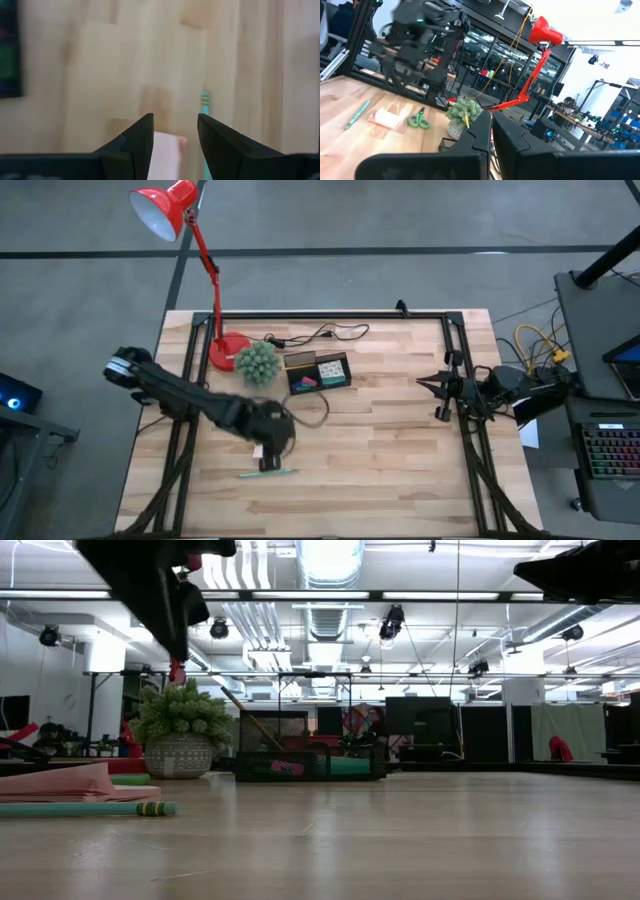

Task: Pick and place office supplies into organizer
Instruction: Put the blue pencil into the desk organizer

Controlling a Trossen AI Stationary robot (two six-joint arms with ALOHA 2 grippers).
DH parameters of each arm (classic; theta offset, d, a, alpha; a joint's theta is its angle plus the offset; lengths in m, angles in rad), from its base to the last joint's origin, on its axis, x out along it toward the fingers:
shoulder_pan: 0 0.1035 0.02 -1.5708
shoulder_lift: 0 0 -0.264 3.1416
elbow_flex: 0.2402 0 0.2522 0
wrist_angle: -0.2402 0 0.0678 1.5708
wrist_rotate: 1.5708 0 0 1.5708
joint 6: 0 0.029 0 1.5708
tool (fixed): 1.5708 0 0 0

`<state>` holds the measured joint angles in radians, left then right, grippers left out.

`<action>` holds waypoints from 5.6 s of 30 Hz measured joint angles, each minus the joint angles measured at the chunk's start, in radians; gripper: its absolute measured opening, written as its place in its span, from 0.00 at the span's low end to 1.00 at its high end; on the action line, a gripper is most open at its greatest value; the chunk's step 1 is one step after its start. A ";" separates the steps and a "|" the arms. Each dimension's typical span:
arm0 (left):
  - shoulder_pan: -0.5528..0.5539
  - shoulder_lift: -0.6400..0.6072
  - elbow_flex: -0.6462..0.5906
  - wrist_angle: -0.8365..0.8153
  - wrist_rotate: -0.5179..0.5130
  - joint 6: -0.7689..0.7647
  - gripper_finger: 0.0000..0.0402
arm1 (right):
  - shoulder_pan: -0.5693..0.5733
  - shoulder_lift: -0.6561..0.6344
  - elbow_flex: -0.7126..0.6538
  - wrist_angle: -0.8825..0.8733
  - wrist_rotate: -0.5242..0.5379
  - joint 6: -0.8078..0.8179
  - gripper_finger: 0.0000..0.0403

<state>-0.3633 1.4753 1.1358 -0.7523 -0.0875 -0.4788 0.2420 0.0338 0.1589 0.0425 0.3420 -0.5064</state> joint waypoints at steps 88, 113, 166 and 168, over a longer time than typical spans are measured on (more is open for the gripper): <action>-0.133 0.504 0.188 -0.015 0.046 -0.239 0.02 | 0.000 0.000 0.000 0.082 0.000 -0.183 0.02; -0.134 0.483 0.206 0.008 0.061 -0.195 0.00 | 0.000 0.000 0.000 0.083 -0.001 -0.176 0.02; -0.134 0.472 0.280 -0.001 0.105 -0.101 0.00 | 0.000 0.001 0.000 0.082 -0.001 -0.156 0.02; -0.134 0.472 0.280 -0.001 0.105 -0.084 0.00 | 0.000 0.001 0.000 0.082 -0.001 -0.156 0.02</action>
<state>-0.4969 1.9476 1.4155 -0.7528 0.0174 -0.5632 0.2420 0.0345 0.1593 0.1249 0.3412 -0.6624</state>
